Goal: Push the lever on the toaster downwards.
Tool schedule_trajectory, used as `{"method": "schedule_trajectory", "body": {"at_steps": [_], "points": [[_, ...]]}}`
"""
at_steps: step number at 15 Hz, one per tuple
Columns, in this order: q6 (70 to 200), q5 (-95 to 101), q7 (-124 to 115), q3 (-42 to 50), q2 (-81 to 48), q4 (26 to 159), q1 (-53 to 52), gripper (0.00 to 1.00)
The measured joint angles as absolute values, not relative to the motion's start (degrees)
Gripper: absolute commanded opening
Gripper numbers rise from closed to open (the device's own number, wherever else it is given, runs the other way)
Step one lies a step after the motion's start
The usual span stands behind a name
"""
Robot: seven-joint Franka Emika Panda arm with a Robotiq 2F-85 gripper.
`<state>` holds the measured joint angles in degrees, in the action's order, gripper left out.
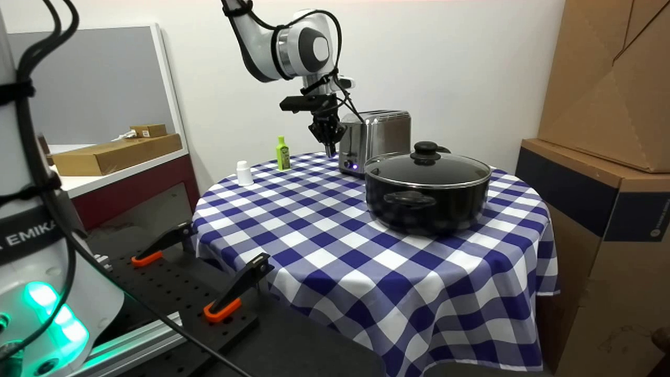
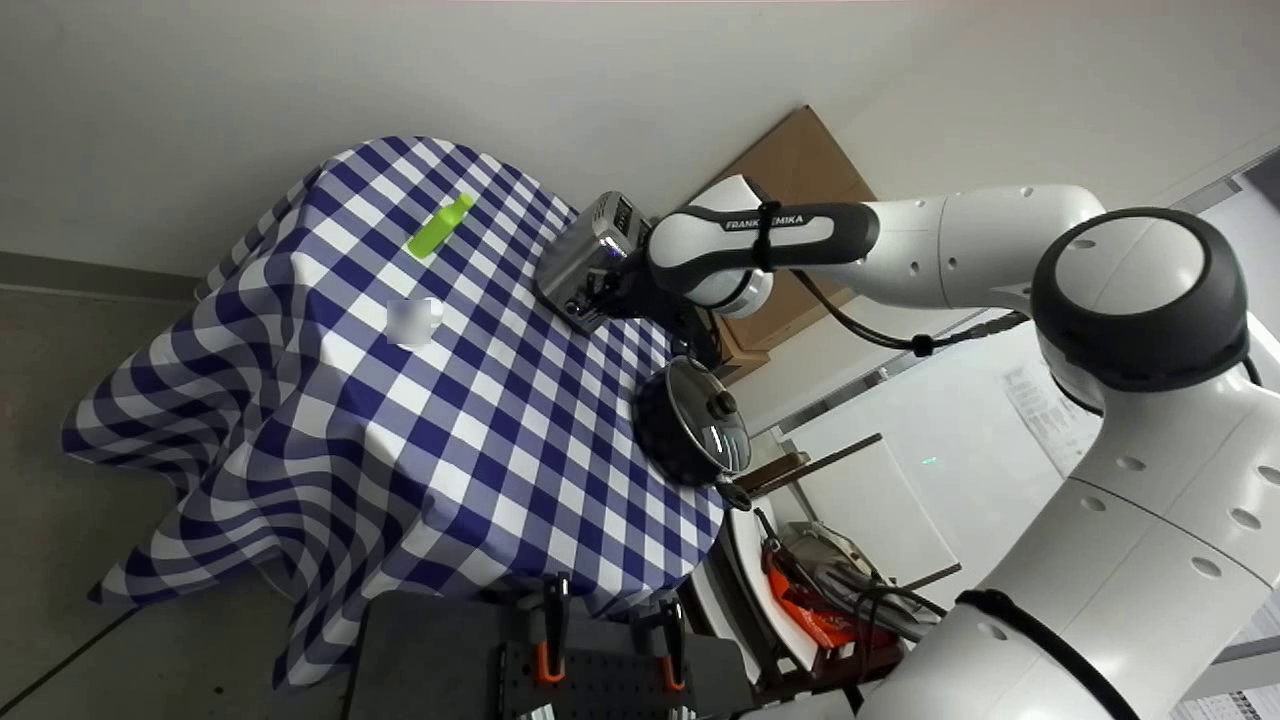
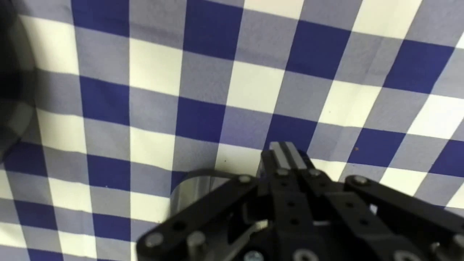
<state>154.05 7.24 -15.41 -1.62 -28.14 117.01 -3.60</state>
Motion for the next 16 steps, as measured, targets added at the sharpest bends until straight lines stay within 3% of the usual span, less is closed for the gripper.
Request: {"method": "schedule_trajectory", "body": {"at_steps": [3, 4, 5, 14, 16], "points": [[149.41, -2.38, -9.73, -4.37, -22.53, 121.06, 0.15, 0.0], [147.31, -4.9, -8.17, -4.91, -20.47, 122.25, 0.98, 0.26], [144.6, -6.84, -6.84, -5.14, -18.26, 123.37, 1.46, 0.27], [126.64, -7.98, -6.77, -3.91, -0.2, 132.44, 1.12, 0.91], [126.22, -5.98, -6.9, -3.89, 2.86, 134.36, 1.0, 1.0]]}}
